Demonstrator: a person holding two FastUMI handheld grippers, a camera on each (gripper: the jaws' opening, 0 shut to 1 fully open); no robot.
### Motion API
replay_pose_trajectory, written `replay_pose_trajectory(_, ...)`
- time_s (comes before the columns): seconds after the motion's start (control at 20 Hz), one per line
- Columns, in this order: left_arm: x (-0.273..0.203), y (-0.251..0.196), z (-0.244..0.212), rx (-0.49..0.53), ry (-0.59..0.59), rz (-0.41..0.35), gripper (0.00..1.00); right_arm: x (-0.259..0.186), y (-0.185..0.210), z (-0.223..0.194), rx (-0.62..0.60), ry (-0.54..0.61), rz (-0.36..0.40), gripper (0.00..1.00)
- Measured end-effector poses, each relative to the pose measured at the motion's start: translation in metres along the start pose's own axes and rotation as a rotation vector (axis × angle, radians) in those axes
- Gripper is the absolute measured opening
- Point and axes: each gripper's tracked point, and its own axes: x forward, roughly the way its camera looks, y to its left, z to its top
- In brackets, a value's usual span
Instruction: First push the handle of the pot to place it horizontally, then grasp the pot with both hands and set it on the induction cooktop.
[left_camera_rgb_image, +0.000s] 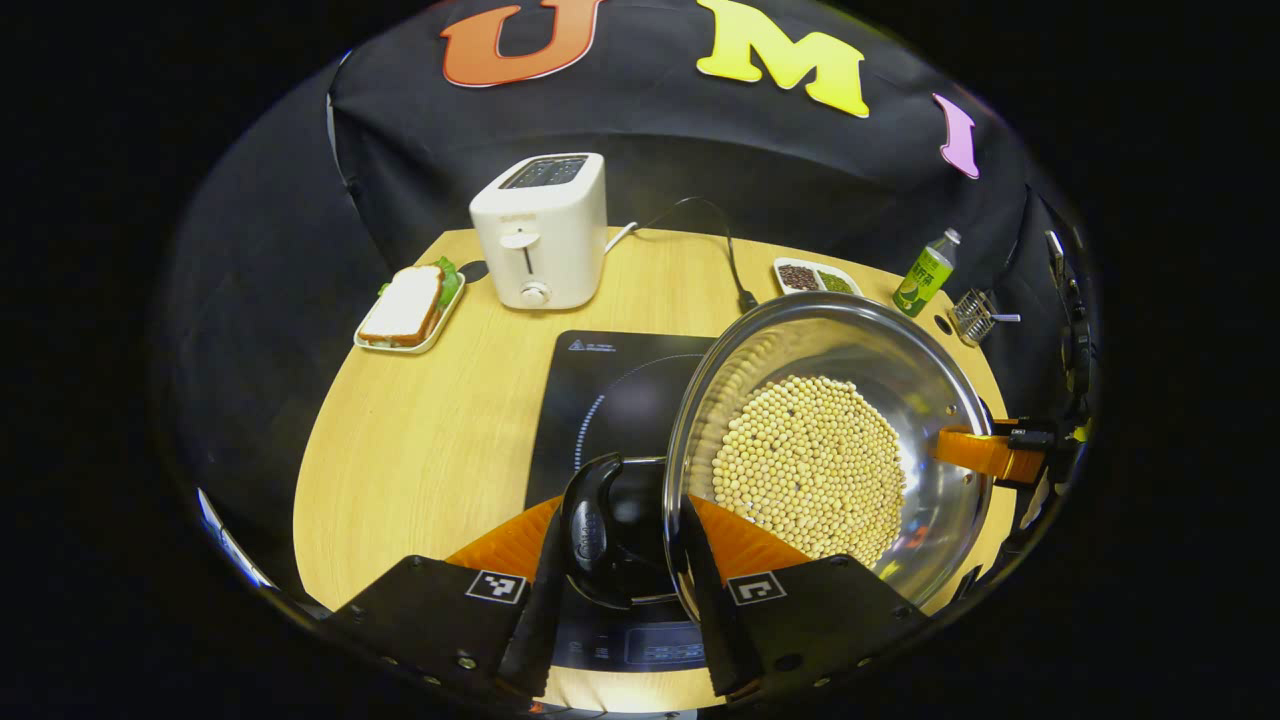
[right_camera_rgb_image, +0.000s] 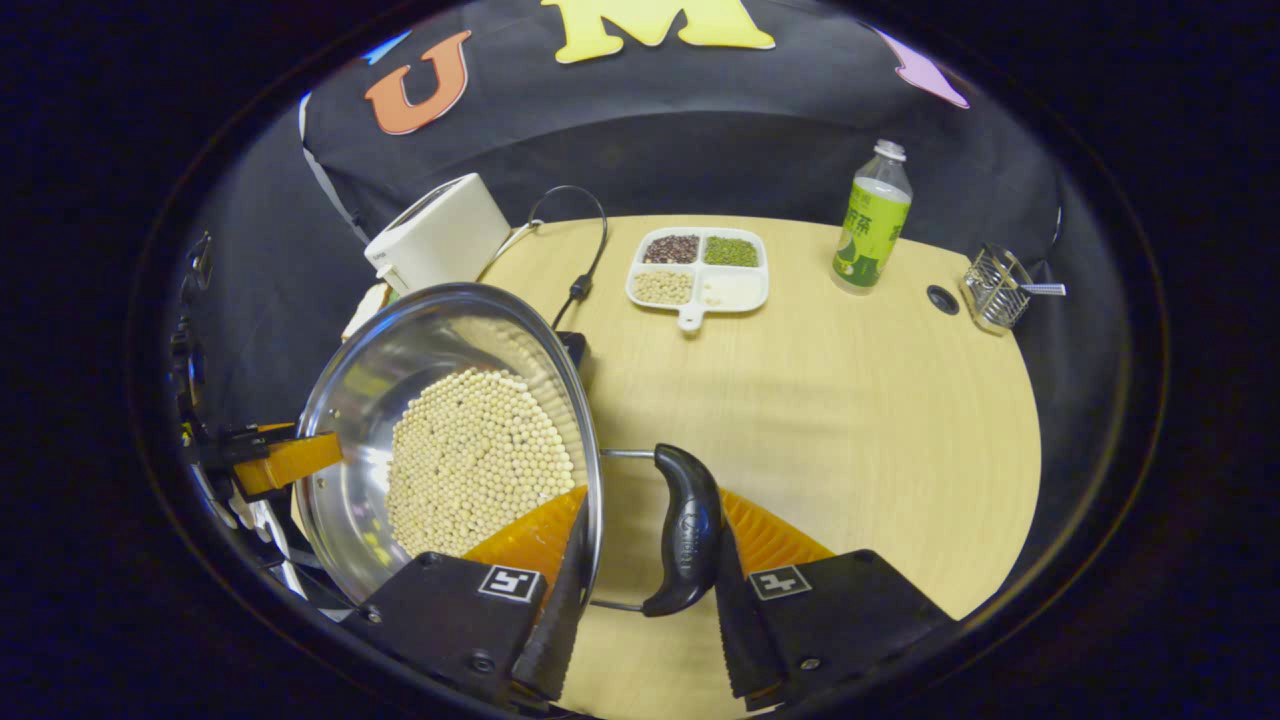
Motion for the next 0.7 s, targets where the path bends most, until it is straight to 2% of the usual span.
replay_pose_trajectory(0.45,0.023,0.053,0.003,0.000,0.025,-0.015,0.58,0.023,0.051,-0.003,0.024,0.051,-0.019,0.60)
replay_pose_trajectory(0.7,0.026,0.068,0.008,0.028,0.020,-0.009,0.58,0.030,0.062,-0.011,0.046,0.105,-0.033,0.60)
